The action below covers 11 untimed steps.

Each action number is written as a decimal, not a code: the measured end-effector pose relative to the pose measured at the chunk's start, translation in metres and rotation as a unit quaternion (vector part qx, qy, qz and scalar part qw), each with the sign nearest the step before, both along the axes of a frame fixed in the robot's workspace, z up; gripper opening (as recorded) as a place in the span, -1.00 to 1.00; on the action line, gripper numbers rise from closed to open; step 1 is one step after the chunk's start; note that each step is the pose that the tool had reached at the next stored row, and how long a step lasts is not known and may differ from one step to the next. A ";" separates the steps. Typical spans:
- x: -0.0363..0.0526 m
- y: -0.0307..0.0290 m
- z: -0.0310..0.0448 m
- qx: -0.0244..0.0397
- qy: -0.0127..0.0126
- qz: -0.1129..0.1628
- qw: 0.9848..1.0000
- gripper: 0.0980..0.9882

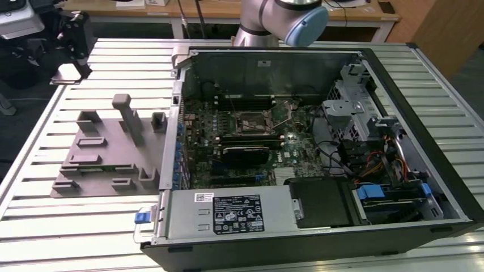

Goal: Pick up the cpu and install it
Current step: 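Pick up the cpu and move it towards the insertion slot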

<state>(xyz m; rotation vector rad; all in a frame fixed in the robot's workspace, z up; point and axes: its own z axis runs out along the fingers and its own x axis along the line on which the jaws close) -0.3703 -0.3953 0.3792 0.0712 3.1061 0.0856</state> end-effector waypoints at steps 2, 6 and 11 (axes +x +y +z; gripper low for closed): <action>0.0036 0.0000 0.0000 0.000 0.000 0.000 1.000 0.00; 0.0097 0.0001 0.0000 0.000 0.000 0.000 1.000 0.00; 0.0176 0.0001 0.0000 0.000 0.000 0.000 1.000 0.00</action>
